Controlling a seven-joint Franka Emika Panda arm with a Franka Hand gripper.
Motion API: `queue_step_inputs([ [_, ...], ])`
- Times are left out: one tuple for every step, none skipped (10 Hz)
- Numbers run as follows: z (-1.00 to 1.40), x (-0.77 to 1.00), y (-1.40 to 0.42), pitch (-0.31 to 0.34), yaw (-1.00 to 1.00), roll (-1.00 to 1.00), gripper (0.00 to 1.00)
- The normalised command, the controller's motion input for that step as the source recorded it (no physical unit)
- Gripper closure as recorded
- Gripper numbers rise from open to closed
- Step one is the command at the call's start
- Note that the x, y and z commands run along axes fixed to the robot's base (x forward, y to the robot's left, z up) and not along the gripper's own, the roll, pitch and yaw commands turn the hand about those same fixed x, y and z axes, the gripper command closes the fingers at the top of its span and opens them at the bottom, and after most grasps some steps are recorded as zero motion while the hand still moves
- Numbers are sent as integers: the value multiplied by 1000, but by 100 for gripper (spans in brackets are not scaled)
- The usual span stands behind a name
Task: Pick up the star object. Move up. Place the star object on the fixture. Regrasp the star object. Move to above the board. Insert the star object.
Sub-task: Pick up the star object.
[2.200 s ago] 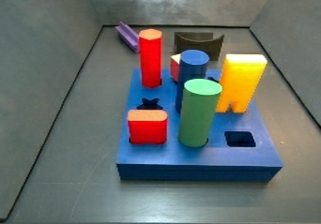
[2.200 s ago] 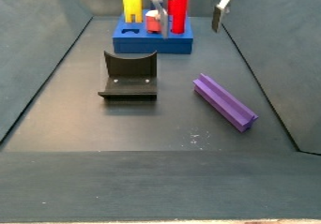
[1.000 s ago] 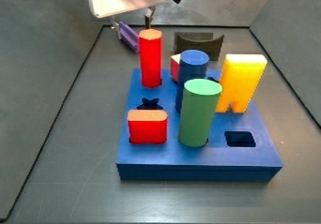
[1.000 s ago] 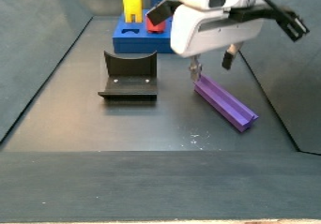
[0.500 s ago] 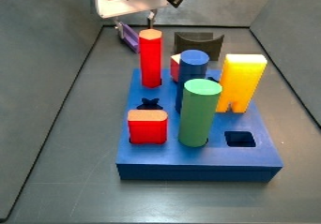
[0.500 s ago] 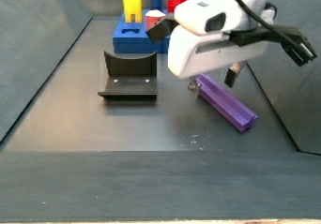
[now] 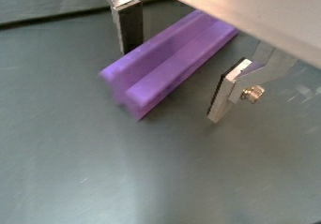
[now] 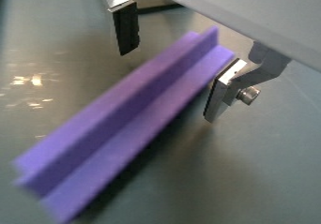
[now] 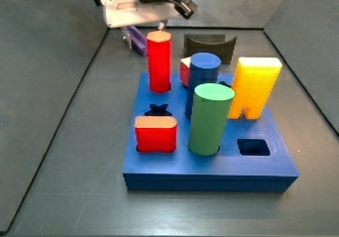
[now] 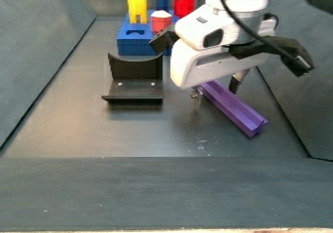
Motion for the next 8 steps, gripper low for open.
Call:
queue_step_inputs([
  [-620,0,-14,-77,0,-186,0],
  [-583,-26,0,-120,0,-184,0],
  [-323,0,0,-154,0,-183,0],
  [-89,0,94,-41,0,-81,0],
  [0,0,0,0,0,0,0],
  [0,0,0,0,0,0,100],
  [0,0,0,0,0,0,100],
  [0,0,0,0,0,0,100],
])
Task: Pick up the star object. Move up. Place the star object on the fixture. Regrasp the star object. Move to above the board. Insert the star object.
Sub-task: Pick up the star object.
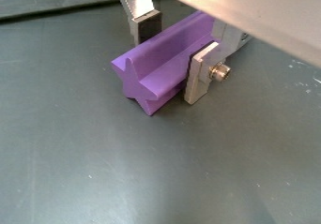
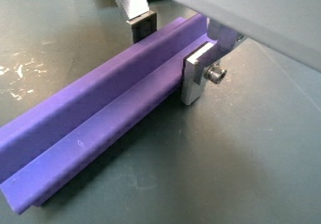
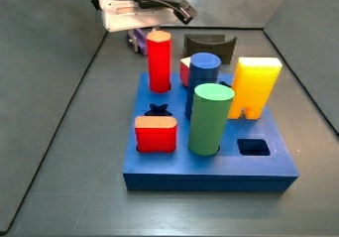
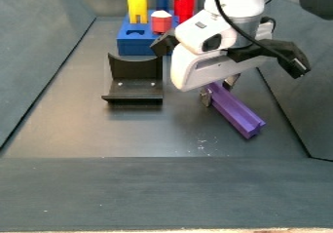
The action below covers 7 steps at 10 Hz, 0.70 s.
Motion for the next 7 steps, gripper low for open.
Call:
queue_step_inputs([
  [0,0,0,0,0,0,100],
  [0,0,0,0,0,0,100],
  [0,0,0,0,0,0,100],
  [0,0,0,0,0,0,100],
  [0,0,0,0,0,0,100],
  [0,0,0,0,0,0,100],
  [0,0,0,0,0,0,100],
])
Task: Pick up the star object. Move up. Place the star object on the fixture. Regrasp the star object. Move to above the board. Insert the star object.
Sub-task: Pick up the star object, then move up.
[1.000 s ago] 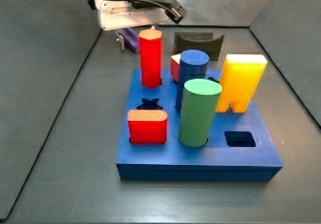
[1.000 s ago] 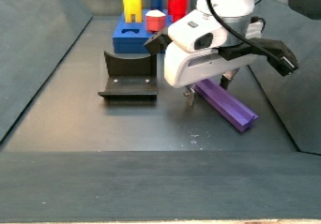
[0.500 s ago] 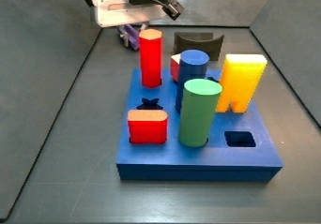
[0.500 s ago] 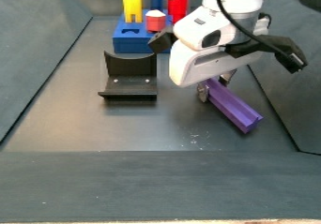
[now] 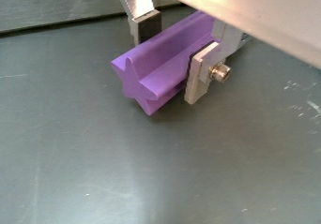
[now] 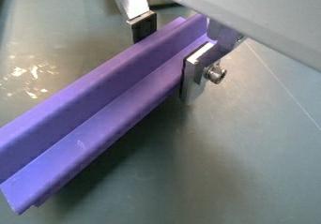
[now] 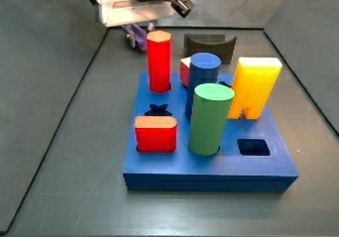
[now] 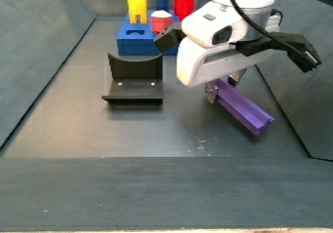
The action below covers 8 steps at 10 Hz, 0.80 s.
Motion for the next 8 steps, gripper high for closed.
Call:
queue_step_inputs([
  [0,0,0,0,0,0,100],
  [833,0,0,0,0,0,100],
  [781,-109,74,41,60,-5,100],
  [742,-112,63,51,57,-2,100],
  [643,-57,26,64,31,9,100],
  [549,-31,23,85,17,23,100],
  [420,-18,13,101,0,47,100],
  [329,-15,9,103,-7,69,100],
])
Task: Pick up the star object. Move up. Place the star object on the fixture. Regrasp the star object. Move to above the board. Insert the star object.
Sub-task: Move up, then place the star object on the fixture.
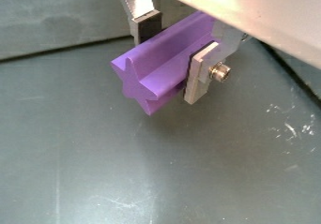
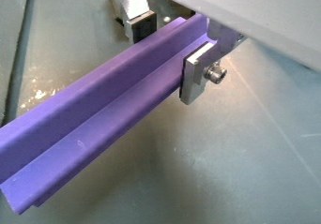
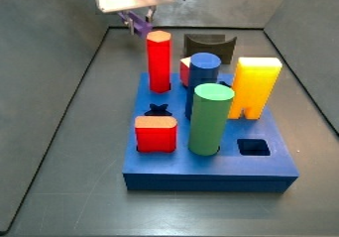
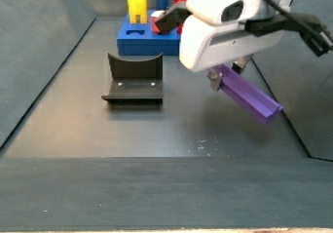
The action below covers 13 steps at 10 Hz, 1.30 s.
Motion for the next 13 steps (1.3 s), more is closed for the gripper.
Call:
queue_step_inputs([
  [214,-19,5,104,-11,96,100],
  [1000,0,0,0,0,0,100],
  [1000,-3,-1,5,1,19,100],
  [1000,-8,1,14,-1,29,100],
  [1000,-16,2,48,-8,47,100],
  [1000,-16,5,63,-12,61,100],
  [1000,-19,5,79,-14,74,100],
  [1000,-20,6,93,-12,92,100],
  [1000,-23,4,102,-8,103,100],
  [1000,-24,3,104,0,113,100],
  [1000,-24,1,105,13,118,100],
  [1000,-26,-1,106,17,118,100],
  [968,-23,1,102,18,118,100],
])
